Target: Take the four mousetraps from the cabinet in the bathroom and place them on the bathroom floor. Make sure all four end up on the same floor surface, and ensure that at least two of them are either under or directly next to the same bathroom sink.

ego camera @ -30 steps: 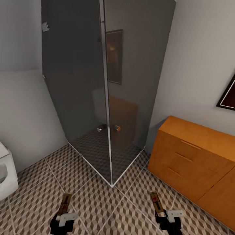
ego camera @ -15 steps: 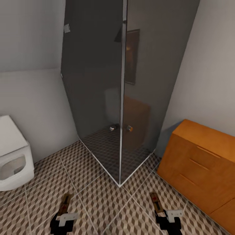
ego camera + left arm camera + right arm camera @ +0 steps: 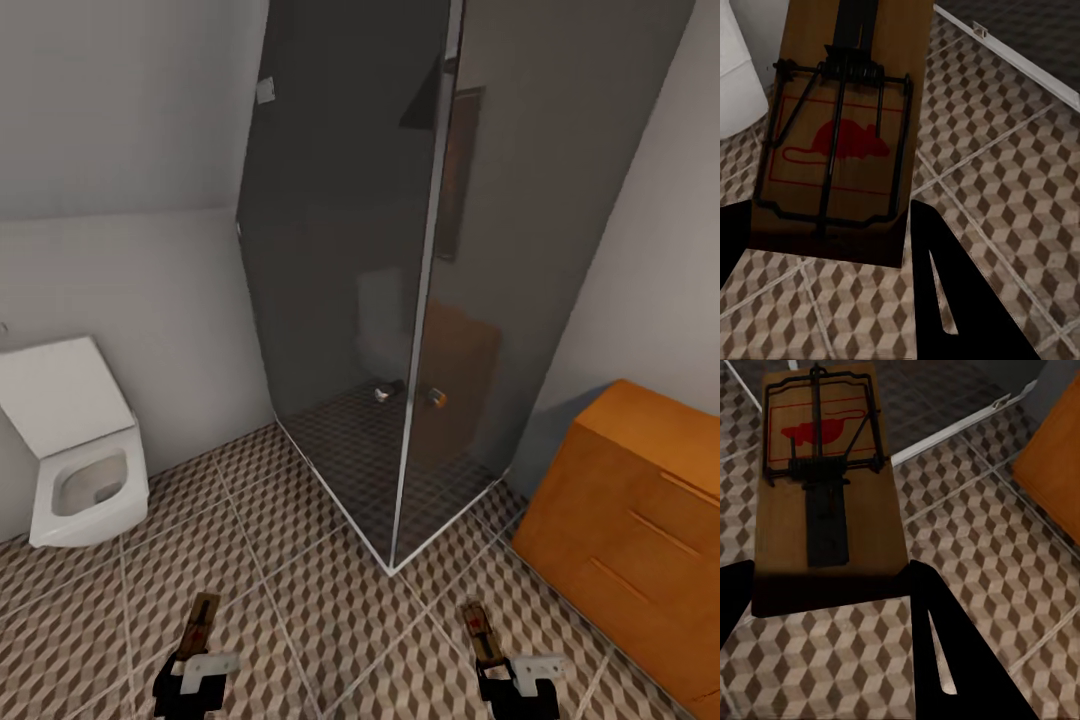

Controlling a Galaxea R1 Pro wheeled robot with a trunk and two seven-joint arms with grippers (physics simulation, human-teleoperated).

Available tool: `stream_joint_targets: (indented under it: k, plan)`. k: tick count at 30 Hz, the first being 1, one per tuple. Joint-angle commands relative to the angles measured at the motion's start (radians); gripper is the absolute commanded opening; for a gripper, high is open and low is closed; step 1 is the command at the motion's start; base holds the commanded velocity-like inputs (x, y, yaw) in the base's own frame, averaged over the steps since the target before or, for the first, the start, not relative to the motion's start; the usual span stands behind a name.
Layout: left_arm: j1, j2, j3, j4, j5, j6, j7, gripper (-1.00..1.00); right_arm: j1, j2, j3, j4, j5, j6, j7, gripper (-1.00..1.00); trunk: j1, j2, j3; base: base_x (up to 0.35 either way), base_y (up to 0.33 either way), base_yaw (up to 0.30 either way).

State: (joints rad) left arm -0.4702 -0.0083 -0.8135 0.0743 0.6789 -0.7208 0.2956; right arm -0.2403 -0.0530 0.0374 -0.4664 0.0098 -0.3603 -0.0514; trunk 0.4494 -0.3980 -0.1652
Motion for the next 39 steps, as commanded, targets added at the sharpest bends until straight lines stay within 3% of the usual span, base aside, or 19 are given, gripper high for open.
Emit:
stream_joint_targets:
  k: [1, 39]
  plan:
    - [-0.001, -0.001, -0.004, 0.002, -0.012, 0.000, 0.014, -1.00, -0.001, -0.001, 0.004, 0.006, -0.002, -0.003, -0.004, -1.00, 0.001, -0.002, -0.002, 0.000, 0.000, 0.248]
    - [-0.001, -0.001, -0.004, 0.002, -0.012, 0.000, 0.014, -1.00, -0.001, -0.001, 0.006, 0.017, -0.002, -0.003, -0.004, -1.00, 0.001, -0.002, -0.002, 0.000, 0.000, 0.249]
